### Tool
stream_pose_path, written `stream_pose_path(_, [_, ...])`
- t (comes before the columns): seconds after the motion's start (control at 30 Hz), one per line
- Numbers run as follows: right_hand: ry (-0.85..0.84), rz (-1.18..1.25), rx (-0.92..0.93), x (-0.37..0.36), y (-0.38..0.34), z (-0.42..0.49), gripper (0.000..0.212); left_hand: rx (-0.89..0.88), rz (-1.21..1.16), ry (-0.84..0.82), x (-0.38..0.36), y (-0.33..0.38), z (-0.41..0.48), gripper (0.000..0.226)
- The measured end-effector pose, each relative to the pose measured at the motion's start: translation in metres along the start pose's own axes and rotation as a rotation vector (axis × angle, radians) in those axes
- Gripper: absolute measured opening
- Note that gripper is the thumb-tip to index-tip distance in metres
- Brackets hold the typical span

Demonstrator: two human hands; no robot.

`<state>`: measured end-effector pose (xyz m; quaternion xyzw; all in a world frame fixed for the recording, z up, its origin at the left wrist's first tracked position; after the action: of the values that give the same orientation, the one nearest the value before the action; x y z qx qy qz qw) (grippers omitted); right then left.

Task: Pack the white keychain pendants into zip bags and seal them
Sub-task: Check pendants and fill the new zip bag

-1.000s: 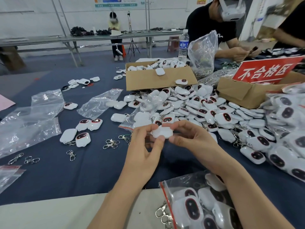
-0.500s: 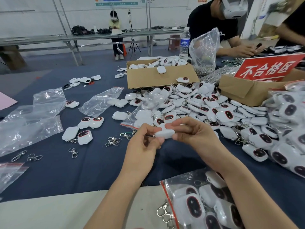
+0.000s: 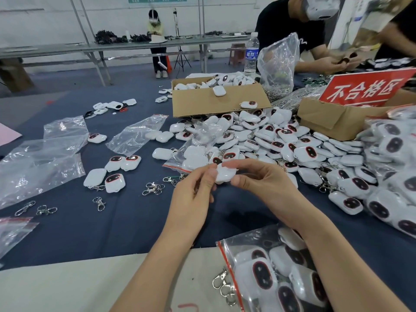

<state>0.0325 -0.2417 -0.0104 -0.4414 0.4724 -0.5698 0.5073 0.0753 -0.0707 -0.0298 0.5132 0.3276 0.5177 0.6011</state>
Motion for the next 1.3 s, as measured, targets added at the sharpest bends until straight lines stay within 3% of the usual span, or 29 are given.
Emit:
stream_pose_path(0.2, [0.088,0.021,-0.025,0.0,0.0,0.003,0.013,-0.03,0.06,-0.114,-0.002,0.003,-0.002,0.014])
stream_pose_path(0.5, [0.093,-0.172,-0.035,0.006,-0.001,0.004,0.015,-0.005,0.133,-0.048,-0.002,0.005,-0.004,0.017])
stream_pose_path(0.67, [-0.028,-0.222,-0.049,0.014,-0.007,-0.003,0.041,0.016,0.15,0.044,0.014,0.03,-0.019,0.017])
stream_pose_path(0.8, [-0.208,-0.332,-0.14,0.023,-0.015,-0.011,0.047,0.228,0.07,0.084,0.049,0.044,-0.054,0.017])
stream_pose_path(0.93, [-0.466,-0.548,-0.286,0.017,-0.02,-0.019,0.034,0.446,0.057,-0.051,0.069,0.049,-0.107,0.018])
stream_pose_path(1.1, [-0.539,-0.626,-0.344,0.004,-0.028,-0.026,0.021,0.583,-0.13,-0.278,0.052,0.059,-0.125,0.035])
stream_pose_path(1.2, [-0.539,-0.597,-0.35,0.0,-0.029,-0.031,0.022,0.589,-0.23,-0.282,0.036,0.059,-0.121,0.029])
stream_pose_path(1.3, [-0.544,-0.535,-0.362,0.0,-0.028,-0.034,0.02,0.584,-0.295,-0.167,0.022,0.048,-0.115,0.018])
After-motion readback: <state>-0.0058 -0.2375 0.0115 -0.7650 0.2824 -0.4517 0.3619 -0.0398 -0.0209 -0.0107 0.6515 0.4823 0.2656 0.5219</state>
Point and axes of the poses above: each hand's wrist, its own z-axis towards the middle knuckle, its own x-axis out of the back of the hand, y = z × x, the point moved 1 cm from there along z, towards the middle knuckle, and after that the axes turned 2 degrees about -z, right-handed, at the moved point
